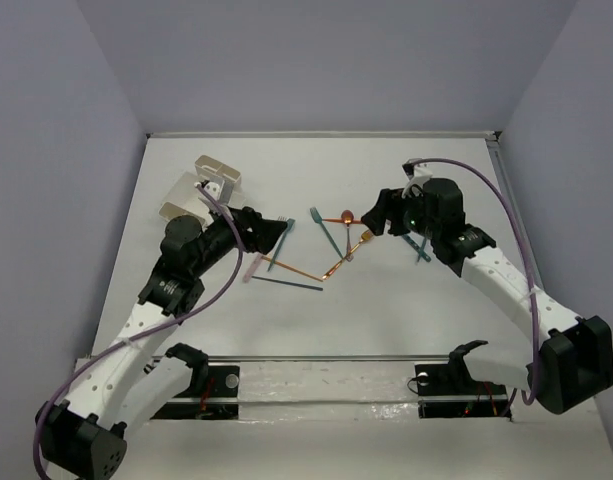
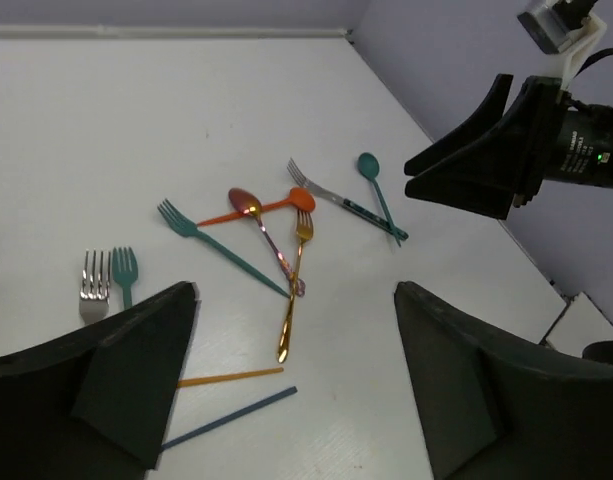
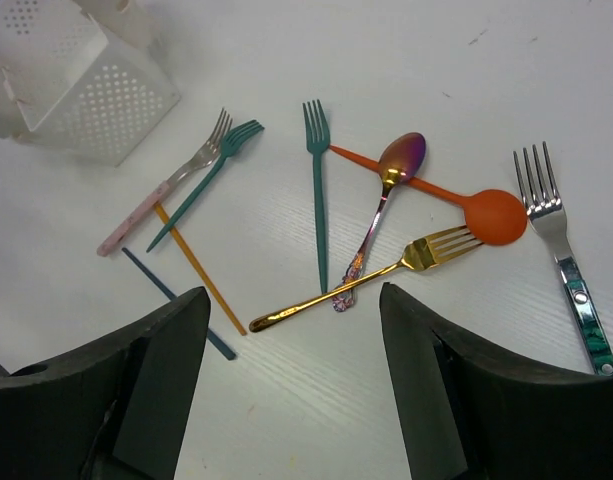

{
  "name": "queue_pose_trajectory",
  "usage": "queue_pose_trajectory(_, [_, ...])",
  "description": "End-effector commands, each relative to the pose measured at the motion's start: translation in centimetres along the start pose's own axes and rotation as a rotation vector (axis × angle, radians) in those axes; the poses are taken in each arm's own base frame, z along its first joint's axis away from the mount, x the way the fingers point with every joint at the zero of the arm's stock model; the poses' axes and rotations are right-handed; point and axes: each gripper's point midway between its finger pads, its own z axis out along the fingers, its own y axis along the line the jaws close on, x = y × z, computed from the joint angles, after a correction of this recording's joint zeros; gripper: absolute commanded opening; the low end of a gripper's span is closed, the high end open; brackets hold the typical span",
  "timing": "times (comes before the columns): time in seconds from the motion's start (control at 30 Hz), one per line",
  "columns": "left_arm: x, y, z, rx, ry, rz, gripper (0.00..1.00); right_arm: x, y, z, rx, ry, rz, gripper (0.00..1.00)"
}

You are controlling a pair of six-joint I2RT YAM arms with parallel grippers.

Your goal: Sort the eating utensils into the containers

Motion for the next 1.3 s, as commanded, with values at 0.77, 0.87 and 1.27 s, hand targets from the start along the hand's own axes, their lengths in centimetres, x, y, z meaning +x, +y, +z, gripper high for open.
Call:
queue_pose_trajectory(0.77, [14.1, 12.8, 10.4, -0.702, 0.43, 0.137, 0.43, -0.6, -1.3, -0.6, 0.057, -0.147, 0.009, 0.73])
queue_pose_trajectory(0.87, [15.6, 13.0, 10.8, -0.686, 0.463, 0.141, 0.41, -0.6, -1.2, -0.6, 0.054, -0.15, 0.012, 0.73])
queue_pose_trajectory(1.27, [16.9, 14.2, 12.0, -0.693, 0.488, 0.165, 0.32, -0.2, -1.2, -0.3, 0.048, -0.133, 0.019, 0.73])
